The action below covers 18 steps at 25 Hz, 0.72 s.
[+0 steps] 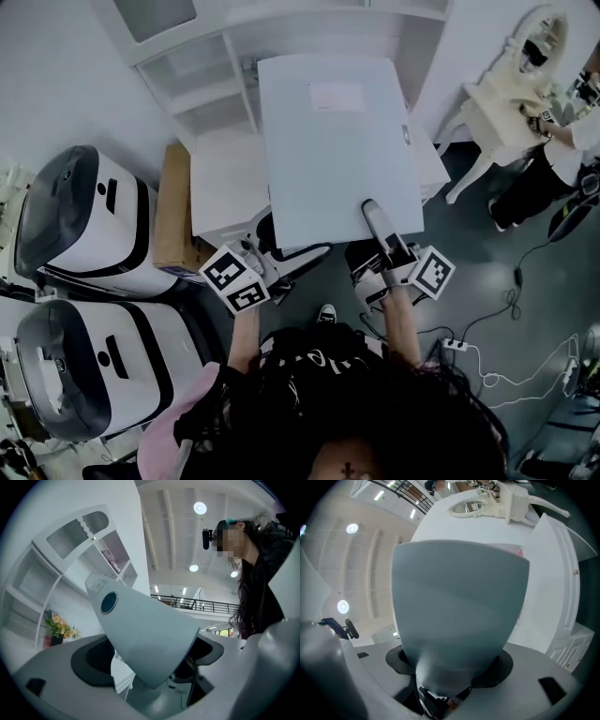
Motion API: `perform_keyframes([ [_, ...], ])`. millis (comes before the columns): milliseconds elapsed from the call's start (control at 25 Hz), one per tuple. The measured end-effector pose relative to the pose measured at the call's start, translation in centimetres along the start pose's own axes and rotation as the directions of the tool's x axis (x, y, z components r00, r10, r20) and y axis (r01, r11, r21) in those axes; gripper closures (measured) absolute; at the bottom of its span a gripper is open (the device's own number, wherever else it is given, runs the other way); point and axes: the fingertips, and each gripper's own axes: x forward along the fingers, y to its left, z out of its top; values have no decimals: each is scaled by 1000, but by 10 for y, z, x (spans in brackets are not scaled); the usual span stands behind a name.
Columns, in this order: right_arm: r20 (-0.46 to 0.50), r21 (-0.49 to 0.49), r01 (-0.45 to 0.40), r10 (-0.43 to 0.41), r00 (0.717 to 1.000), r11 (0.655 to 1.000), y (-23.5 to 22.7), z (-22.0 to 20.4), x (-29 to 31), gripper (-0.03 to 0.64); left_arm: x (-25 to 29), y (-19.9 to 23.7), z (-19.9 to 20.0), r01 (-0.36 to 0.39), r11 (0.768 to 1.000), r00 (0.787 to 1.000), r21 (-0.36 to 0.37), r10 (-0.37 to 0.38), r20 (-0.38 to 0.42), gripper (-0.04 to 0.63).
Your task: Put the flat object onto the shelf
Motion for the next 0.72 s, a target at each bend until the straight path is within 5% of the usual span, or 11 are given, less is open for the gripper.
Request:
perform_keyframes([
  [720,-53,82,29,-25,998,996,-38,29,17,313,30,30,-15,-88,996,995,-27,87,-52,123],
])
